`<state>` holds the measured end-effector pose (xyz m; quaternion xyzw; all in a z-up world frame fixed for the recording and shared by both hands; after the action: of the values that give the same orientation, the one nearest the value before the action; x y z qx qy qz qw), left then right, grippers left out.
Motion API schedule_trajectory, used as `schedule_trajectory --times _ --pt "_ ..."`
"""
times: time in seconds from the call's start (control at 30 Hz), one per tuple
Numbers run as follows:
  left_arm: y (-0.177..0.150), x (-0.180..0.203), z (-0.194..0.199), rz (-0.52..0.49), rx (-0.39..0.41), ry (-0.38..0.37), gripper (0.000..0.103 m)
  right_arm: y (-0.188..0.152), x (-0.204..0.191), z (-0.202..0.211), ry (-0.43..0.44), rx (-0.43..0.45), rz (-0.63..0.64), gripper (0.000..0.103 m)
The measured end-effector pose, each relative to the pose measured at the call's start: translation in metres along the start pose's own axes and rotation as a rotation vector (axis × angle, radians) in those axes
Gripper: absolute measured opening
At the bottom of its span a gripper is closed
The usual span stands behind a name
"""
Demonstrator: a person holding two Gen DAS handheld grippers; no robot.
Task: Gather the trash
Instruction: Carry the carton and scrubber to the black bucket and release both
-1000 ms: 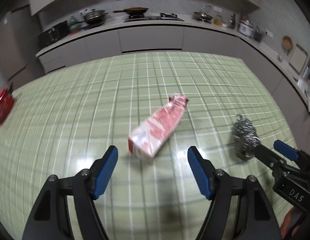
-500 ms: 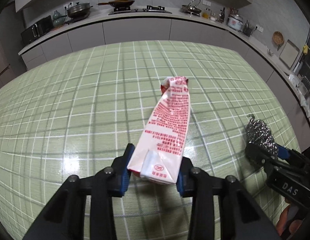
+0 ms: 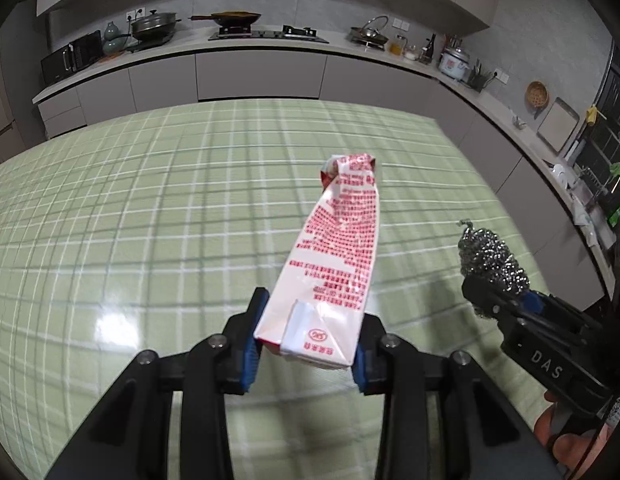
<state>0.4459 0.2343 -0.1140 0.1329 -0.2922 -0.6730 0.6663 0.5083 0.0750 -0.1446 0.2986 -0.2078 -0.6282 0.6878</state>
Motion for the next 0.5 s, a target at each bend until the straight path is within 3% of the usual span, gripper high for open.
schedule_trajectory --times 0.33,0.5 --pt "-0.041 0.087 0.024 0.054 0.03 -0.001 0.037 -0.029 0.068 0.071 0.062 0.037 0.048 0.044" --pt "-0.064 0.127 0.025 0.071 0.008 -0.032 0.037 -0.05 0.112 0.106 0.067 0.047 0.069 0.044"
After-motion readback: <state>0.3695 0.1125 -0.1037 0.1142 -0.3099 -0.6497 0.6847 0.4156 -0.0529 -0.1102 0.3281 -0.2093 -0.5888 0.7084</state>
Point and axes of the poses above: each gripper's, at about its wrist camera, not at the fingertips, and z roughly against the way its jaws point, x to its right, y to its top, the point moved 9 cm from there along -z, roughly the way its jaws point, and after that the axes turned 8 degrees about z, right-handed, at the moved point
